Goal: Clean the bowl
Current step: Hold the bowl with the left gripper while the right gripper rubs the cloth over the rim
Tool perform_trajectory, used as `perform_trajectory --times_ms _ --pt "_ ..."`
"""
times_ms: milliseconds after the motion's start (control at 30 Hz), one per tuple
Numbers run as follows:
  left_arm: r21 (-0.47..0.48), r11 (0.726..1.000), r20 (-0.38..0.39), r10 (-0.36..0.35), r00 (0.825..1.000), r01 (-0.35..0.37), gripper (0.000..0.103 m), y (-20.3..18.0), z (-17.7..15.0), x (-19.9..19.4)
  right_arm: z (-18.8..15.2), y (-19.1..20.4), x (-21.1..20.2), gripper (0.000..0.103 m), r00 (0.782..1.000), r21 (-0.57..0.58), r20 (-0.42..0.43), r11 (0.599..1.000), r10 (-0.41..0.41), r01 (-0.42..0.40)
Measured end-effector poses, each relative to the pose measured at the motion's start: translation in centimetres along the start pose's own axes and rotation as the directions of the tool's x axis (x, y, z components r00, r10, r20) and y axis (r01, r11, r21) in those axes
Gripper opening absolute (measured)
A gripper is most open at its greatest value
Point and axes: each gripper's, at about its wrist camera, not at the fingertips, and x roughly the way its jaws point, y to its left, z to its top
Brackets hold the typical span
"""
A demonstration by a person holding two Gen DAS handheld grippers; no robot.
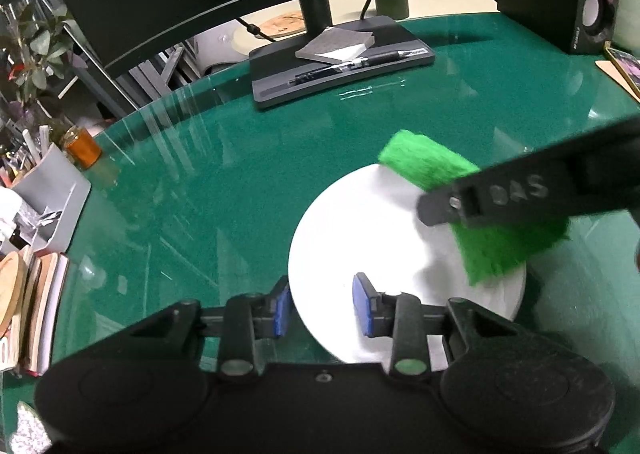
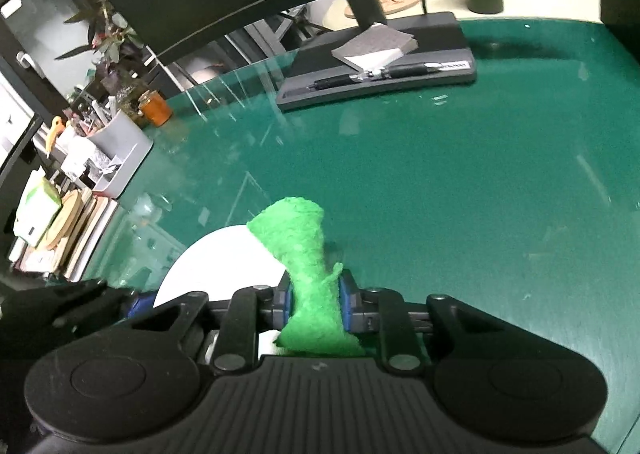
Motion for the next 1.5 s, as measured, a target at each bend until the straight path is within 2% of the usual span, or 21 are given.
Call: perform_trajectory --times_ms 133,167,233,400,533,600,667,700,800,1000,1267,1400,1433,1500 --pt "0.005 1.000 -0.001 0.007 1.000 -0.007 0.032 -0.1 0.1 0.0 0.0 -0.3 -0.4 0.026 1.000 -0.001 -0.011 1.000 0.024 -0.024" --pt "0.007 1.000 -0.001 0.009 1.000 -0.009 0.032 -0.2 0.1 0.0 -0.1 -0.4 -0.6 0.033 0.999 0.001 -0.013 1.000 0.031 -0.031" --pt "0.012 1.000 -0.002 0.014 1.000 -0.014 0.032 -0.3 0.1 0.0 -0.1 -0.5 -1.1 0.038 0.999 0.000 -0.011 0.999 0.036 -0.036" --pt "0.023 0.999 -0.001 0.024 1.000 -0.024 0.032 -0.5 0.1 0.0 -0.1 -1.0 -2.7 0.043 0.999 0.018 0.017 0.999 0.039 -0.039" --pt "0.027 0.999 -0.002 0.031 1.000 -0.031 0.032 -0.6 0.1 0.0 0.2 -1.3 -3.1 0.051 0.998 0.036 0.035 0.998 0.043 -0.044" --pt "0.024 0.999 -0.002 0.031 1.000 -0.031 0.032 -0.6 0.0 -0.1 0.2 -1.5 -3.2 0.050 0.998 0.045 0.046 0.998 0.049 -0.051" --pt "0.025 0.999 -0.002 0.033 0.999 -0.033 0.032 -0.7 0.0 -0.1 0.2 -1.7 -3.1 0.017 0.997 0.059 0.039 0.995 0.073 -0.075" --pt "0.024 0.999 -0.002 0.034 0.999 -0.034 0.032 -0.7 0.0 -0.1 0.1 -1.8 -3.0 0.014 0.996 0.066 0.035 0.994 0.085 -0.087" --pt "0.023 0.999 -0.002 0.037 0.999 -0.037 0.032 -0.7 0.0 0.0 0.0 -1.1 -3.0 0.013 0.997 0.039 0.050 0.997 0.064 -0.066" --pt "0.021 0.999 -0.001 0.043 0.999 -0.043 0.032 -0.8 0.1 0.0 0.2 -1.1 -2.7 0.013 0.995 0.054 0.074 0.996 0.072 -0.077" --pt "0.019 0.999 0.001 0.031 1.000 -0.031 0.033 -0.9 0.3 0.0 -2.7 -1.2 -4.3 0.019 0.996 0.086 -0.003 0.992 0.094 -0.093" --pt "0.025 1.000 -0.002 0.017 1.000 -0.017 0.032 -1.0 -0.2 -0.4 -1.6 -1.5 -3.4 0.016 0.997 0.095 0.017 0.992 0.081 -0.082" --pt "0.018 1.000 -0.007 0.012 1.000 -0.012 0.029 -0.9 -0.2 -0.5 -1.0 -1.6 -2.9 0.016 0.997 0.092 0.029 0.993 0.073 -0.076" --pt "0.004 1.000 -0.018 0.002 1.000 -0.002 0.029 -0.6 -0.2 -0.5 0.0 -1.3 -1.9 0.018 0.997 0.071 0.031 0.995 0.070 -0.072"
